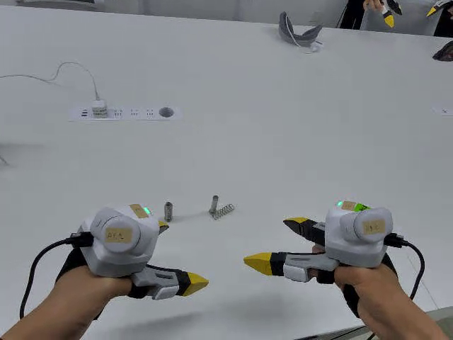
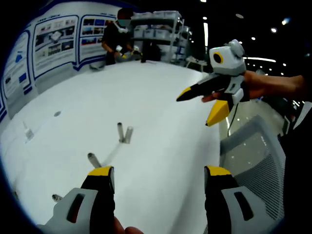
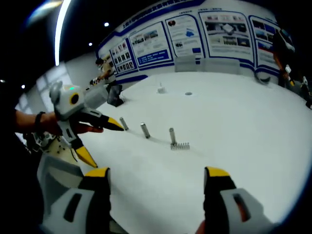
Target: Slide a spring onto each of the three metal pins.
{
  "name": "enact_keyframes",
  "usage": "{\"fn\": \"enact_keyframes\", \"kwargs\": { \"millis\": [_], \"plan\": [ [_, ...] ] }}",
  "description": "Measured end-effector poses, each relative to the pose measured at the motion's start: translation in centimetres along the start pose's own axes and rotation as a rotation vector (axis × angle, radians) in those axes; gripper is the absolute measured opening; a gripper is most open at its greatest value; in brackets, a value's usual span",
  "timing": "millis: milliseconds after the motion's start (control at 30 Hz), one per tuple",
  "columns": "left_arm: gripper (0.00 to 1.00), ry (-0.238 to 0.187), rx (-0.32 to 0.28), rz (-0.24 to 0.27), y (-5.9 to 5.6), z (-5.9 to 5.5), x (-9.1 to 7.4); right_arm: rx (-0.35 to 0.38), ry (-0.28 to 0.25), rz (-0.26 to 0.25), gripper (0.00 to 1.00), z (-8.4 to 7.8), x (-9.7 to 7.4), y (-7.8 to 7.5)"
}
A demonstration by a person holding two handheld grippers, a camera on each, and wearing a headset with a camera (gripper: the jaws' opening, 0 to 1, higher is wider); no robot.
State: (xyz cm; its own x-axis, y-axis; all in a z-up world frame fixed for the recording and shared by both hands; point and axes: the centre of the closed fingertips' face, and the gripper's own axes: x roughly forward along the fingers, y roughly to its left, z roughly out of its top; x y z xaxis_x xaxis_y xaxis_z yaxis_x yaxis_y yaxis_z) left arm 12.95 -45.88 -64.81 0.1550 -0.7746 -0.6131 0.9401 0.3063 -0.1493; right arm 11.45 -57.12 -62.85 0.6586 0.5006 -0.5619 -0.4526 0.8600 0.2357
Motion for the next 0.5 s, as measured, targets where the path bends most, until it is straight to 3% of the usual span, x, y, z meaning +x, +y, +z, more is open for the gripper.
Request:
{"fn": "enact_keyframes", "kwargs": {
  "millis": [500],
  "plan": [
    [0.75,0.028,0.039,-0.034,0.2,1.3,5.3,0.04,0.0,-0.02,0.79,-0.8,-1.3,-1.0]
  ]
}}
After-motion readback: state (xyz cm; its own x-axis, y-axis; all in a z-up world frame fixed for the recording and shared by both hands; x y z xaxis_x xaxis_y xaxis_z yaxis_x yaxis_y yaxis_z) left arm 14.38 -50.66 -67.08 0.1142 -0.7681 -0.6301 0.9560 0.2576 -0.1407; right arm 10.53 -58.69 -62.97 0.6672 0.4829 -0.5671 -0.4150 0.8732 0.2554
